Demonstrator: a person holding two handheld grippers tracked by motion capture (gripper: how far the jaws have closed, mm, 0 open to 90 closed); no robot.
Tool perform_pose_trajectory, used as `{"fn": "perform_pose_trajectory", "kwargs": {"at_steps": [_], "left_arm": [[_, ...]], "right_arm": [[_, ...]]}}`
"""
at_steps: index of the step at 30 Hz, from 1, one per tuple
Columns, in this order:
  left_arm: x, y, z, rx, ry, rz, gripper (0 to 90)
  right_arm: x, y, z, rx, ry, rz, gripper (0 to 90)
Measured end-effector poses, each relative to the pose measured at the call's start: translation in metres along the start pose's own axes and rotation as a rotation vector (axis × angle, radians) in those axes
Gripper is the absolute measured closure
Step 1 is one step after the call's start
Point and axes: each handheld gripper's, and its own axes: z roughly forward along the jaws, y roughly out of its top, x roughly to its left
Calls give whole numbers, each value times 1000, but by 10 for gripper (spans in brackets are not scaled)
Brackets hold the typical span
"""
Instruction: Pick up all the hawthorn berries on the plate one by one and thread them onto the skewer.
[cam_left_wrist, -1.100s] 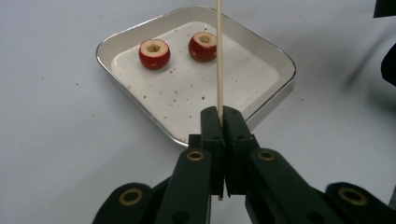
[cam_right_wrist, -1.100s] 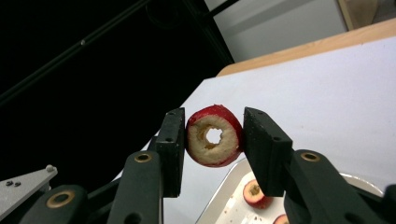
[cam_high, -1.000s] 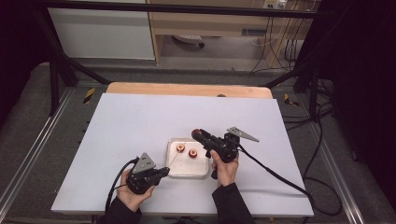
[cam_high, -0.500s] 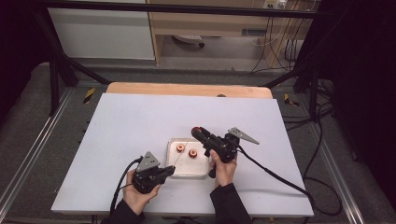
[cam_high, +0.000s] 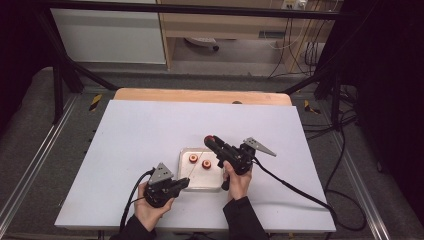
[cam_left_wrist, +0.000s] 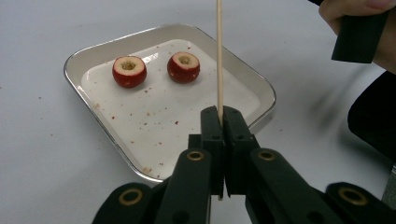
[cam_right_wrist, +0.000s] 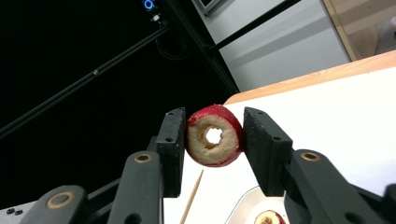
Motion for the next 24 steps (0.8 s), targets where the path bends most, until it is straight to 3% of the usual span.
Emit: {"fn": "perform_pose_trajectory", "kwargs": {"at_steps": [24], "left_arm": [[1, 1, 0, -9, -7, -27, 884]], "right_arm": [[0, -8, 2, 4, 7, -7, 610]]}}
